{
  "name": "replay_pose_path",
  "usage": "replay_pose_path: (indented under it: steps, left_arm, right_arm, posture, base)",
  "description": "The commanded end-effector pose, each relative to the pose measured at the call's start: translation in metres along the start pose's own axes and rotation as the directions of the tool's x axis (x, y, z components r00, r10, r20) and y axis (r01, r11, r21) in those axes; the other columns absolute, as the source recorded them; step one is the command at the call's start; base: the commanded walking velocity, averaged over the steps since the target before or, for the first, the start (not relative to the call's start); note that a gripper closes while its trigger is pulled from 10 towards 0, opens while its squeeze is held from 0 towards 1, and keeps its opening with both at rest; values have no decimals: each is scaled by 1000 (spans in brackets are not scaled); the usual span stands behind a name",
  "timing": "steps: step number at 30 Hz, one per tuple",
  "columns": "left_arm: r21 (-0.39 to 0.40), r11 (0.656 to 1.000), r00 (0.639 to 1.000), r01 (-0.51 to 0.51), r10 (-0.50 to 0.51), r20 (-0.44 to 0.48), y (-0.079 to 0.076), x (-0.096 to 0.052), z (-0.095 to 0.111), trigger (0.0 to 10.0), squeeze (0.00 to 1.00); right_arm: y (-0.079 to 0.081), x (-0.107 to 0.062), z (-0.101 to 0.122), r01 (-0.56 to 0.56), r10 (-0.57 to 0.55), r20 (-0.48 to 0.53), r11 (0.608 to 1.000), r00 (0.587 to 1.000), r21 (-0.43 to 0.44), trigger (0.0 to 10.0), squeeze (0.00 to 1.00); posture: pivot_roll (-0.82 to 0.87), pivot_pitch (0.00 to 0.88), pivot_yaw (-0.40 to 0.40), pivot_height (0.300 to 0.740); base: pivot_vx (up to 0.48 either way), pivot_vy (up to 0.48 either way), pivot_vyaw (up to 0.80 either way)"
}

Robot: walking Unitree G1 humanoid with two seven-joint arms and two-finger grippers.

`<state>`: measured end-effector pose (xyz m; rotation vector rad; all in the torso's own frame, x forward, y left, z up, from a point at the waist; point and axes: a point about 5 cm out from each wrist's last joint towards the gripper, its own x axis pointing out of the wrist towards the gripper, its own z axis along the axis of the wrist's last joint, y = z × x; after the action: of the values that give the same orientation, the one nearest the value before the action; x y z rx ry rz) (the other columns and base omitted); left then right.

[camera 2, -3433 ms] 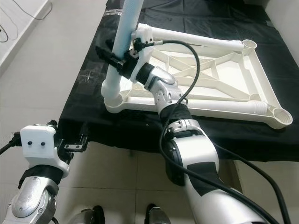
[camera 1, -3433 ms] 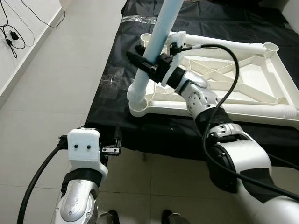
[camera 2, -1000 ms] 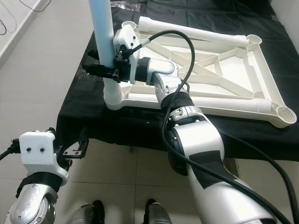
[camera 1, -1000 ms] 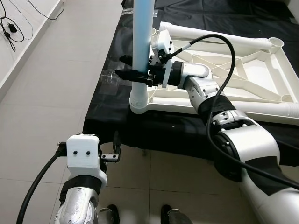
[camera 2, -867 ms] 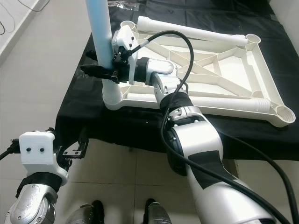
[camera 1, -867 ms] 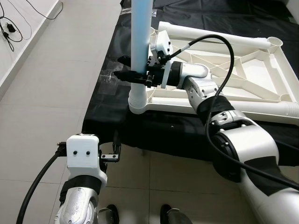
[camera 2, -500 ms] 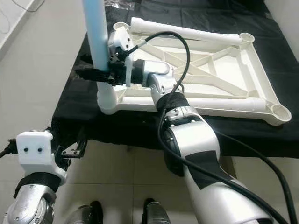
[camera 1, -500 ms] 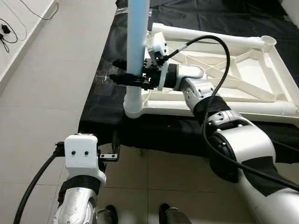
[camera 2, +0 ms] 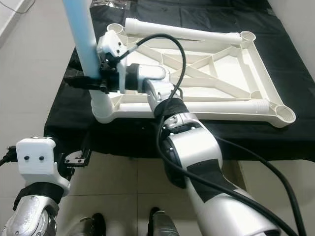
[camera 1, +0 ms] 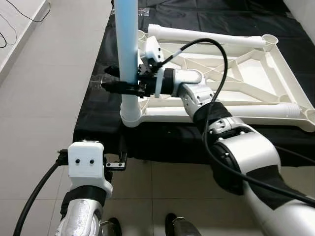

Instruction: Building children table

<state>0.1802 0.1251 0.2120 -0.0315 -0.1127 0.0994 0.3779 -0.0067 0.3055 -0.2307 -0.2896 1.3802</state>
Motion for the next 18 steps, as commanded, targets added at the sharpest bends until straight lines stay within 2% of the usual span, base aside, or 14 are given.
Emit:
replay_pose_path:
  steps: [1, 4, 5, 6, 11, 13, 14, 15, 16, 17, 18]
  left_arm:
    - [-8, 1000, 1000, 6, -6, 0, -2, -3, 2, 10000, 0]
    - [-7, 1000, 1000, 6, -6, -1, -3, -2, 2, 10000, 0]
    - [-5, 1000, 1000, 7, -7, 1, -3, -1, 1, 10000, 0]
    - [-5, 1000, 1000, 7, -7, 2, -3, -1, 1, 10000, 0]
    - [-4, 1000, 1000, 8, -8, 4, -3, 0, 1, 10000, 0]
    - [-3, 1000, 1000, 9, -9, 3, -3, 1, 0, 10000, 0]
    - [-3, 1000, 1000, 9, -9, 3, -3, 1, 0, 10000, 0]
    - [-3, 1000, 1000, 10, -10, 3, -3, 1, 0, 10000, 0]
    - [-1, 1000, 1000, 10, -10, 4, -3, 2, -1, 10000, 0]
    - [-1, 1000, 1000, 10, -10, 4, -3, 2, -1, 10000, 0]
    - [0, 1000, 1000, 10, -10, 5, -2, 2, -1, 10000, 0]
  right_arm:
    - [6, -2, -31, 67, -60, -105, 995, 993, 69, 10000, 0]
    - [2, -6, -34, 132, -121, -128, 988, 984, 79, 10000, 0]
    - [-4, -12, -37, 222, -209, -150, 972, 966, 74, 10000, 0]
    - [-6, -14, -39, 265, -253, -151, 962, 956, 62, 10000, 0]
    - [-12, -25, -44, 376, -365, -150, 926, 919, 48, 10000, 0]
    - [-16, -33, -51, 472, -461, -173, 881, 870, 28, 10000, 0]
    - [-16, -33, -51, 472, -461, -173, 881, 870, 28, 10000, 0]
    - [-17, -36, -53, 511, -500, -180, 859, 847, 19, 10000, 0]
    - [-19, -41, -59, 586, -573, -200, 811, 795, 7, 10000, 0]
    - [-19, -41, -59, 586, -573, -200, 811, 795, 7, 10000, 0]
    - [-23, -47, -63, 668, -654, -218, 744, 725, -11, 10000, 0]
  posture:
    - [31, 344, -79, 740]
    - [29, 338, -79, 740]
    - [20, 327, -77, 740]
    - [19, 323, -75, 740]
    - [19, 316, -76, 740]
    - [16, 305, -71, 740]
    - [16, 305, -71, 740]
    - [16, 305, -71, 740]
    - [16, 301, -68, 740]
    - [16, 301, -68, 740]
    - [16, 301, -68, 740]
  base:
    - [0, 0, 0]
    - [0, 0, 0]
    - [0, 0, 0]
    - [0, 0, 0]
    - [0, 0, 0]
    - [0, 0, 0]
    - [0, 0, 0]
    - [0, 0, 0]
    - [0, 0, 0]
    - [0, 0, 0]
    - [0, 0, 0]
